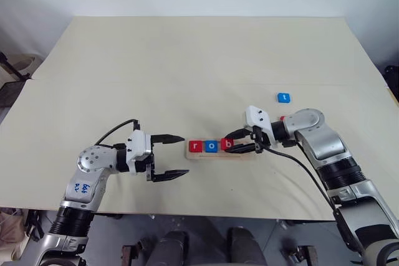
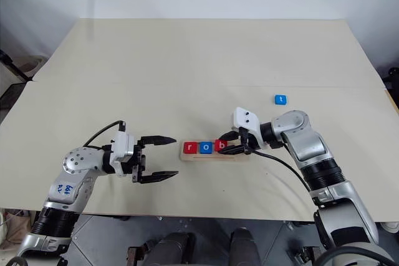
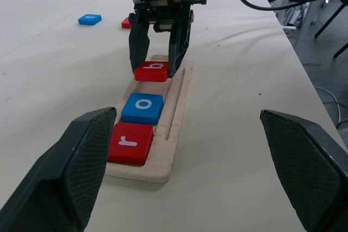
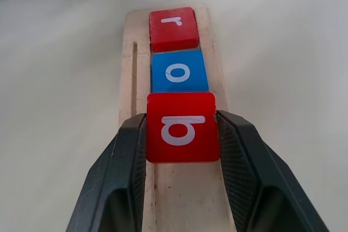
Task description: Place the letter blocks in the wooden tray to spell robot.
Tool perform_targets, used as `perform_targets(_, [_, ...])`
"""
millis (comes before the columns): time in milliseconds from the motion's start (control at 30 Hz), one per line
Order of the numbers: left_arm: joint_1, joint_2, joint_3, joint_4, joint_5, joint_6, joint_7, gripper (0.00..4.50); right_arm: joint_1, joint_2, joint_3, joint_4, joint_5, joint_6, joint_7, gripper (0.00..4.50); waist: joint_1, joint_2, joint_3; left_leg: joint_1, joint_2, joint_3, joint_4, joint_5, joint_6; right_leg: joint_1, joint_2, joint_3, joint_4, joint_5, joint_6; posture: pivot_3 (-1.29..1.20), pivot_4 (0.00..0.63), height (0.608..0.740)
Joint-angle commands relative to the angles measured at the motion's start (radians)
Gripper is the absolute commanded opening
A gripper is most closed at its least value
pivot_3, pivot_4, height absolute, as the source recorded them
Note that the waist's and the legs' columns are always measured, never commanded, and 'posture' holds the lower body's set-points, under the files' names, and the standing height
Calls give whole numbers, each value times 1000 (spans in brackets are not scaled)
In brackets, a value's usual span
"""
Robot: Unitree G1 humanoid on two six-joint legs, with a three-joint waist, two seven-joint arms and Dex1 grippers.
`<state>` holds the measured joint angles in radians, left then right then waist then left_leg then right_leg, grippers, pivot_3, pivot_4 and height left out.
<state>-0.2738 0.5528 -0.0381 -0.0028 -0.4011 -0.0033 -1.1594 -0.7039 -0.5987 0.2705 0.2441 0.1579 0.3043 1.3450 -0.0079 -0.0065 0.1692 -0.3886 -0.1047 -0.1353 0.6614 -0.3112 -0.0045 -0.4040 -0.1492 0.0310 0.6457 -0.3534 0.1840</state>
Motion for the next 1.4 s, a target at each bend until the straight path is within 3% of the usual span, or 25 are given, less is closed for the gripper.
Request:
perform_targets(33, [0, 8, 20, -43, -10, -4, 8, 4500, -23, 3, -7, -12, 5, -7, 5, 1472, 0, 0, 0, 0, 0, 0, 0, 0, 0, 0, 0, 0, 0, 0, 0, 0, 150, 740])
perform_targets(67, [-2, 8, 19, -42, -10, -4, 10, 4500, -22, 4, -7, -18, 9, 0, 8, 1472, 0, 0, 0, 0, 0, 0, 0, 0, 0, 0, 0, 0, 0, 0, 0, 0, 150, 740])
perform_targets(333, [-11, 8, 18, -36, -9, -7, 12, 4500, -15, 4, -31, -51, 37, 18, 9, 4259, -1, 0, 0, 0, 0, 0, 0, 0, 0, 0, 0, 0, 0, 0, 0, 0, 150, 740])
perform_targets(367, [-12, 8, 18, -35, -10, -7, 12, 4500, -14, 2, -41, -54, 46, 15, 10, 4473, 0, 0, 0, 0, 0, 0, 0, 0, 0, 0, 0, 0, 0, 0, 0, 0, 150, 740])
perform_targets(500, [-19, 7, 17, -28, -9, -9, 10, 4500, 4, -34, -90, -64, 80, 16, 22, 4473, 1, 0, 0, 0, 0, 0, 0, 0, 0, 0, 0, 0, 0, 0, 0, 0, 150, 740])
perform_targets(633, [-21, 7, 18, -23, -9, -10, 7, 4500, 53, -89, -114, -58, 75, -17, 33, 3513, 4, 0, 0, 0, 0, 0, 0, 0, 0, 0, 0, 0, 0, 0, 0, 0, 150, 740])
perform_targets(967, [-42, 7, 12, 11, 1, -19, 1, 4500, 90, -79, -87, -10, 22, -98, -14, 31, -12, 0, 0, -1, 0, 1, 0, 0, 0, -2, 0, 1, 1, 0, 0, 0, 150, 740])
perform_targets(1400, [-36, 6, 16, 3, 7, -16, 13, 4500, 51, -10, -49, -3, 0, -72, -42, 31, -20, 0, 0, -1, 0, 1, -1, 0, 0, -2, 0, 1, 1, 0, 0, 0, 150, 740])
